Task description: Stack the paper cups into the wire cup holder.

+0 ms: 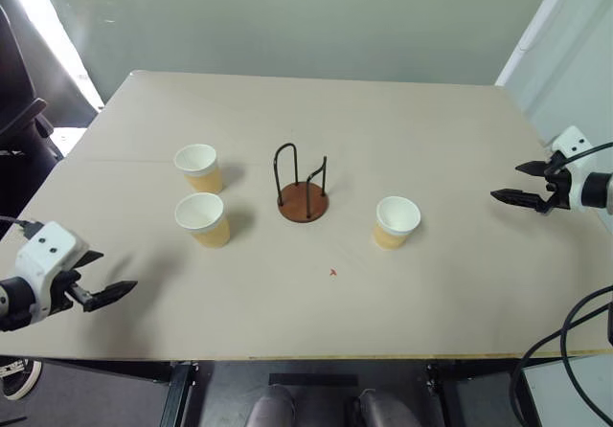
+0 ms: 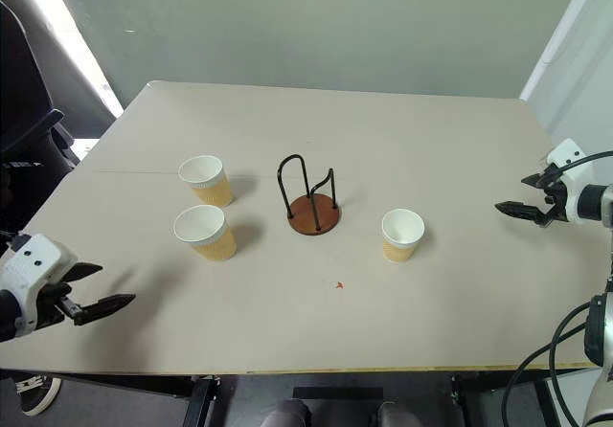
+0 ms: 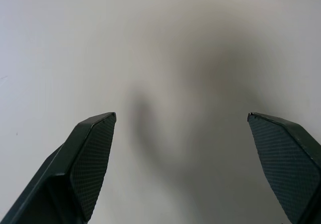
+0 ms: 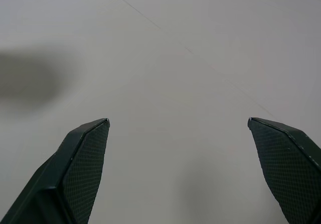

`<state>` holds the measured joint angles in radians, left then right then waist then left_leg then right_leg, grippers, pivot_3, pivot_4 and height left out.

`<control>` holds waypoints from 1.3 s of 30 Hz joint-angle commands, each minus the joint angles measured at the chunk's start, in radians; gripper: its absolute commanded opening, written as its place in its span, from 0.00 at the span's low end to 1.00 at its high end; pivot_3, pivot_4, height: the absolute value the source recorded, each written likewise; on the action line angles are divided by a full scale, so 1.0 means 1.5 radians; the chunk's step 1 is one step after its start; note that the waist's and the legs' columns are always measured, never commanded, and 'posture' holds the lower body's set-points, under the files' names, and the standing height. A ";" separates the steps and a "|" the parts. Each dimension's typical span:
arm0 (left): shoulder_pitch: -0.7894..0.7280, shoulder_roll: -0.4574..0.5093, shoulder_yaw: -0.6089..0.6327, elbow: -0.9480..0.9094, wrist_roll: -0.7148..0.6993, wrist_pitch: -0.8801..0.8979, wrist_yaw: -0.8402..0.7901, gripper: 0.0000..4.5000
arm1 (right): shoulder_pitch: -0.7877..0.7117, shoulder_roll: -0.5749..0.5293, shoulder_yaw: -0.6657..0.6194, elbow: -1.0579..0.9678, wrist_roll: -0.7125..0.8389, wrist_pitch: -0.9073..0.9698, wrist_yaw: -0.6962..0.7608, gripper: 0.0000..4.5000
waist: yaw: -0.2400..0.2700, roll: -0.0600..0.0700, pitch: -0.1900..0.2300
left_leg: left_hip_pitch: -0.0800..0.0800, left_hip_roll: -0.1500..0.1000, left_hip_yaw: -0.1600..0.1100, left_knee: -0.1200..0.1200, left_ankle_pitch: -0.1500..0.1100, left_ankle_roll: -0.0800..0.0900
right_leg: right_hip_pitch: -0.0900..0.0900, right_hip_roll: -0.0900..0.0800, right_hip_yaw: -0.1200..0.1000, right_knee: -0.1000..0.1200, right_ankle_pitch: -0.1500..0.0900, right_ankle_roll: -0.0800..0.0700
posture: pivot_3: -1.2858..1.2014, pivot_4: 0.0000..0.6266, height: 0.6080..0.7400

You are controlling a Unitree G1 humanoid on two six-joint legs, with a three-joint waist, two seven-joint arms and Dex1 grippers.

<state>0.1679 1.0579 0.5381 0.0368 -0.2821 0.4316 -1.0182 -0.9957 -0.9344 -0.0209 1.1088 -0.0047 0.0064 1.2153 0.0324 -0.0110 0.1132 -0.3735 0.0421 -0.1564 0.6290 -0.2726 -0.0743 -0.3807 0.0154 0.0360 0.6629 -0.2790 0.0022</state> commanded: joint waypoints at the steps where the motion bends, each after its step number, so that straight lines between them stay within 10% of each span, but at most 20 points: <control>1: -0.011 0.009 0.024 -0.016 -0.012 0.007 -0.001 1.00 | -0.015 -0.009 -0.004 -0.004 -0.001 -0.007 0.008 1.00 | 0.000 0.000 0.000 | 0.000 0.000 0.000 0.000 0.000 0.000 | 0.000 0.000 0.000 0.000 0.000 0.000 | 0.52 0.24 1.00; 39: -0.127 0.080 -0.009 0.067 -0.026 -0.024 -0.059 1.00 | -0.099 -0.033 -0.021 -0.017 0.004 0.009 0.061 1.00 | 0.003 0.000 0.000 | -0.003 0.003 0.000 0.000 0.001 -0.007 | -0.003 0.001 0.001 0.000 0.000 0.000 | 0.52 0.24 1.00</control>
<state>-0.0032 1.1642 0.4685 0.1686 -0.2992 0.3916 -1.1057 -1.1201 -0.9622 -0.0224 1.1272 -0.0310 0.0105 1.2814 0.0369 -0.0108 0.1133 -0.3784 0.0457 -0.1566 0.6291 -0.2705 -0.0846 -0.3855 0.0175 0.0372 0.6624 -0.2788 0.0019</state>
